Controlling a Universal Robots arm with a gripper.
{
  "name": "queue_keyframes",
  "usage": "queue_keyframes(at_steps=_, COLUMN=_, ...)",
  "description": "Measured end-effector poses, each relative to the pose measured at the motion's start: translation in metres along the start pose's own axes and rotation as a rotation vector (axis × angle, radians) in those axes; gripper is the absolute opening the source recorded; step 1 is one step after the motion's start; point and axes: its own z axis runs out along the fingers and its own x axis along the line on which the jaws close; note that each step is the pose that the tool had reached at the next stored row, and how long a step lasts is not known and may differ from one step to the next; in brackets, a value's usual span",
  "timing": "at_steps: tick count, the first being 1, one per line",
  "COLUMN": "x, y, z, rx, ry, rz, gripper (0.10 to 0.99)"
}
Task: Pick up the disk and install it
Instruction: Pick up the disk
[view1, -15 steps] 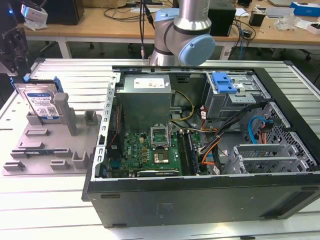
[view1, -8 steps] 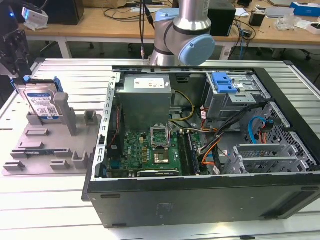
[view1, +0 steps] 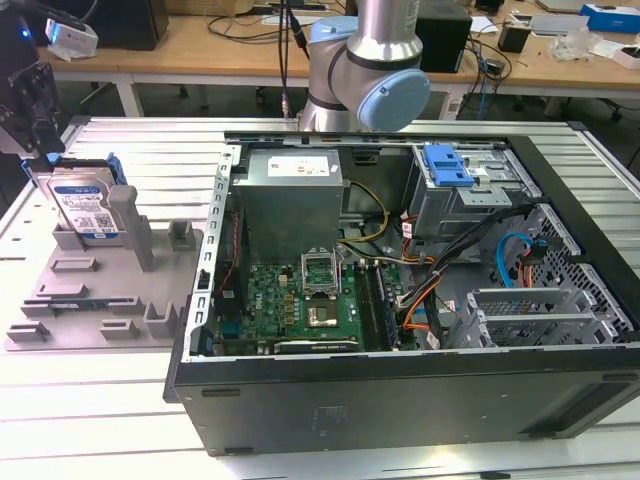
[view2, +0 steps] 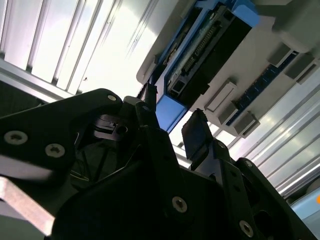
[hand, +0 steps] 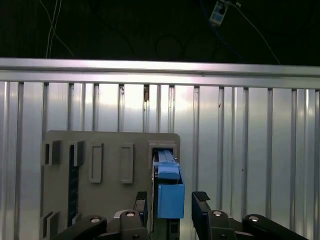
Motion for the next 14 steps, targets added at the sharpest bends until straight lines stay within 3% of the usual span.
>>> queue_keyframes(at_steps=14, x=0.0002, y=-0.0004, z=0.007, rx=0.0, ry=0.0, rz=0.0, gripper=0.482)
